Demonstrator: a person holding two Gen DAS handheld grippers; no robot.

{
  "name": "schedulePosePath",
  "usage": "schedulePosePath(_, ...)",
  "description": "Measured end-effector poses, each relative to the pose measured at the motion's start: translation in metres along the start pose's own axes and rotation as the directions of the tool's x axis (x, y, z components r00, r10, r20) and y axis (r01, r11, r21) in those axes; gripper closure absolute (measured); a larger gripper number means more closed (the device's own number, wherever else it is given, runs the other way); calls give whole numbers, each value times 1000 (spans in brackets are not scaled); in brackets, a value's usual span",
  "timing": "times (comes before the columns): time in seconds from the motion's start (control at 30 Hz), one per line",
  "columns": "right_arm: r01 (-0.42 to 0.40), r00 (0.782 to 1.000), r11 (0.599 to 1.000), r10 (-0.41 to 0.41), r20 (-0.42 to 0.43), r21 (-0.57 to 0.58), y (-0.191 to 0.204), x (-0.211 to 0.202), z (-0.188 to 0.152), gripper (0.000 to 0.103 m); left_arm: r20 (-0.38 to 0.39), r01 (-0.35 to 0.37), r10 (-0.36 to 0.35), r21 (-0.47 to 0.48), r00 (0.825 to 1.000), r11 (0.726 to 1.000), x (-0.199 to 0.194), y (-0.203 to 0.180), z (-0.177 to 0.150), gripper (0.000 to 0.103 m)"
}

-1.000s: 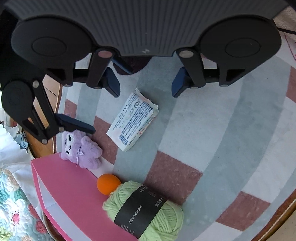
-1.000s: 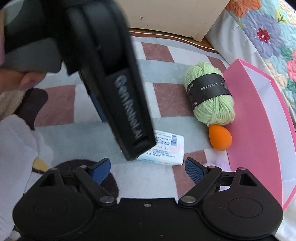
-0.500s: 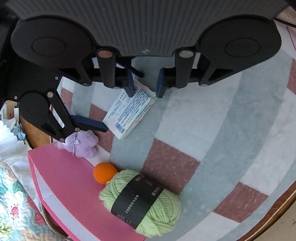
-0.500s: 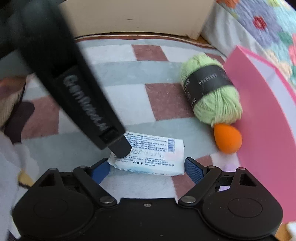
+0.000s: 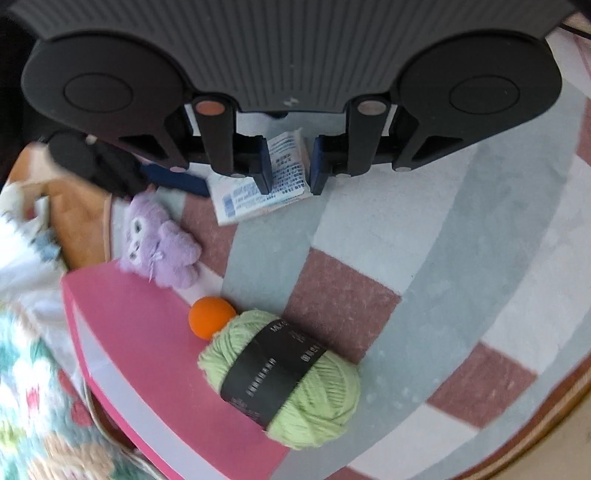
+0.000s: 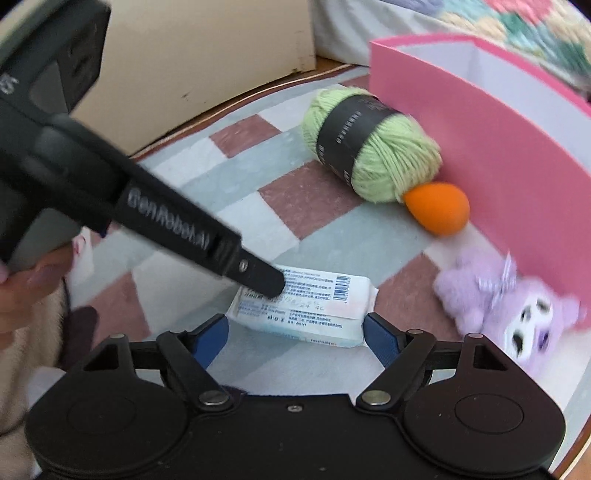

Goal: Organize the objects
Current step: 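Close the left tool on the white packet and lift it, then carry the white packet with the left tool into the pink box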

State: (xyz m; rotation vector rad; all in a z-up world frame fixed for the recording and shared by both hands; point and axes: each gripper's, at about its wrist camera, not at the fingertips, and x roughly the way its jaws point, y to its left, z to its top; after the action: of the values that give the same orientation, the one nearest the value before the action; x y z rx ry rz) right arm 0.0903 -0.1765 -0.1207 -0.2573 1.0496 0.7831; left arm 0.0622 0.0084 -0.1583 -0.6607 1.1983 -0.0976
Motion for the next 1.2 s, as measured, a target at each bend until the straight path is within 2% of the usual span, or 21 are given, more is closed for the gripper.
schedulePosePath(0.07, -20, 1000, 999, 19, 12, 44, -3, -3, -6, 18, -11, 38, -38, -24, 999, 999, -2, 6, 6, 83)
schedulePosePath(0.17, -19, 999, 996, 16, 36, 89, -6, -6, -12, 21, -15, 21, -21, 4, 1000, 1000, -2, 2, 4, 83)
schedulePosePath(0.23, -6, 999, 993, 1, 45, 114, -8, -4, -14, 32, -27, -5, 6, 30, 1000, 1000, 0, -2, 1, 83)
schedulePosePath(0.33, 44, 998, 992, -49, 38, 118, -10, 0, -15, 39, -32, -24, 25, 53, 999, 998, 3, -4, -4, 83)
schedulePosePath(0.6, 32, 998, 996, -36, 49, 78, -12, 0, -18, 43, -33, -45, 47, 65, 998, 997, 0, -3, -9, 79)
schedulePosePath(0.67, 37, 998, 997, -40, 48, 64, -9, 2, -16, 43, -49, -32, 36, 80, 998, 996, 1, -5, -10, 79)
schedulePosePath(0.77, 43, 998, 998, -46, 47, 51, -7, 1, -16, 44, -33, -42, 47, 118, 998, 992, 2, -12, -14, 75)
schedulePosePath(0.9, 38, 998, 997, -41, 53, 70, -7, 2, -18, 44, -3, -79, 81, 174, 997, 981, 4, -19, -17, 75)
schedulePosePath(1.2, 57, 997, 997, -59, 49, 56, -3, -2, -19, 43, -12, -64, 67, 168, 998, 984, 2, -19, -17, 77)
